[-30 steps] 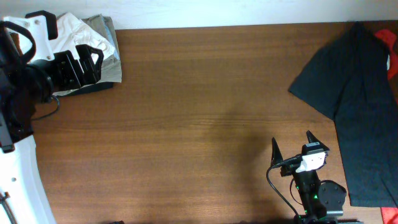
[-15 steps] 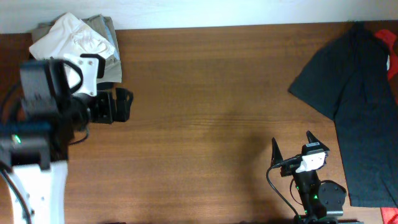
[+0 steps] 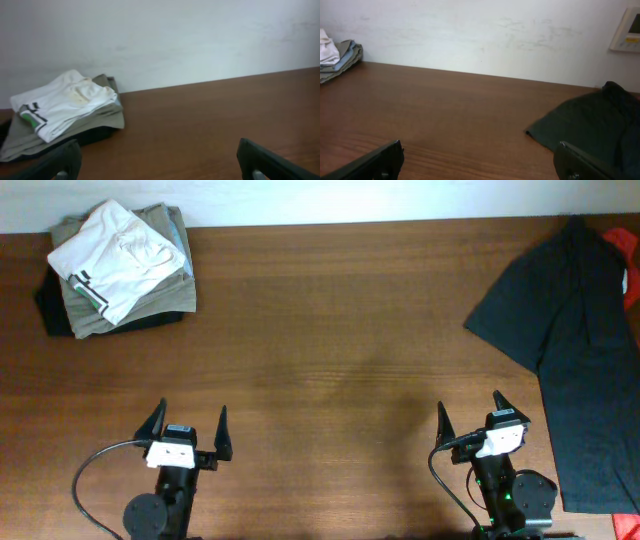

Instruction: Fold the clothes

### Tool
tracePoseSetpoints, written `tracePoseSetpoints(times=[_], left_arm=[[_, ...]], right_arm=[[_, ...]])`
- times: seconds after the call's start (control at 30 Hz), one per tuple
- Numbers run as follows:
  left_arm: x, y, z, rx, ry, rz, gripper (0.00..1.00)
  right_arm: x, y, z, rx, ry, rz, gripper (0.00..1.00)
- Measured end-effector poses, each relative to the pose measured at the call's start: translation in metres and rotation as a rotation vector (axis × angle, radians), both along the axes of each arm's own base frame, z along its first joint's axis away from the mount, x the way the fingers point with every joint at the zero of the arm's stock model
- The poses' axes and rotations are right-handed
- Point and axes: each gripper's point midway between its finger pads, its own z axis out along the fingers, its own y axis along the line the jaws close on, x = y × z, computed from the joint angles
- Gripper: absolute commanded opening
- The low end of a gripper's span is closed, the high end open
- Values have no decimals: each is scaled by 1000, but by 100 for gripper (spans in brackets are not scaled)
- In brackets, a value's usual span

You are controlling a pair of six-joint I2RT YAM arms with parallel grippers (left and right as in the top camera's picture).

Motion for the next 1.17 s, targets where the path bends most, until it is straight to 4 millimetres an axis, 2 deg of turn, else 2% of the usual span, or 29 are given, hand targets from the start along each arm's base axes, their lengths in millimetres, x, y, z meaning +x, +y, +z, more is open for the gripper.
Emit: tracePoseSetpoints(times=[0.03, 0.1, 0.13, 0.23, 1.17], left_arm=[[0, 3, -3, -1, 8, 14, 99], [0, 10, -23, -5, 79, 50, 99], [1, 13, -24, -5, 83, 64, 99], [1, 20, -24, -5, 83, 101, 99], [1, 20, -24, -5, 83, 103, 99]], right_arm=[[0, 0, 0, 1, 0, 0, 99], [0, 0, 0, 0, 0, 0, 99], [0, 0, 0, 1, 0, 0, 99], [0, 0, 0, 0, 0, 0, 99], [0, 0, 0, 1, 0, 0, 99]])
